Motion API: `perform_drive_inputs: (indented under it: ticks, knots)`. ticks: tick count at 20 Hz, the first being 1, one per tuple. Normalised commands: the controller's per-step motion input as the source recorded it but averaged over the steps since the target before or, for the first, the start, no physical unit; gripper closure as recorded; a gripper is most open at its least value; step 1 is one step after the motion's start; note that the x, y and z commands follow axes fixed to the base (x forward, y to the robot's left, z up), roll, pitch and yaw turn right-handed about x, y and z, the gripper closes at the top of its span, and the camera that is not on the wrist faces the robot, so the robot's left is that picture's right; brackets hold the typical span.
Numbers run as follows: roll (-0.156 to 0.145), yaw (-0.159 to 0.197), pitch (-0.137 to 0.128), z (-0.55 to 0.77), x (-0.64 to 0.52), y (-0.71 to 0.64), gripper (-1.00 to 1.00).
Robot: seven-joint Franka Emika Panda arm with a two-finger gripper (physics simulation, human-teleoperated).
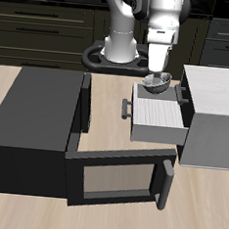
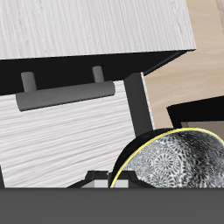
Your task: Close the top drawer of the white cabinet and place the bowl in the middle drawer
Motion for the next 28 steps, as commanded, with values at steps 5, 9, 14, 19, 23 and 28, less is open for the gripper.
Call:
perform_drive_inputs:
  ticks: [5,9,14,19,23,28]
  knots:
    - [0.044,0.028,0.008,-0.13,-0.06,0.22,1.00]
    - [-0.003,-0.046,0.006,-0.05,0.07,-0.02,1.00]
    - [-0.002,-0.016,0.037,-0.20,-0.02,0.01,1.00]
    - [-0.009,-0.018,0.004,-0.03,0.02,-0.04,1.00]
    - [0.007,-0.024,0.004,-0.02,-0.02,0.03,1.00]
    - [0.004,-0.030,0.008,-0.04,-0.03,-0.03,1.00]
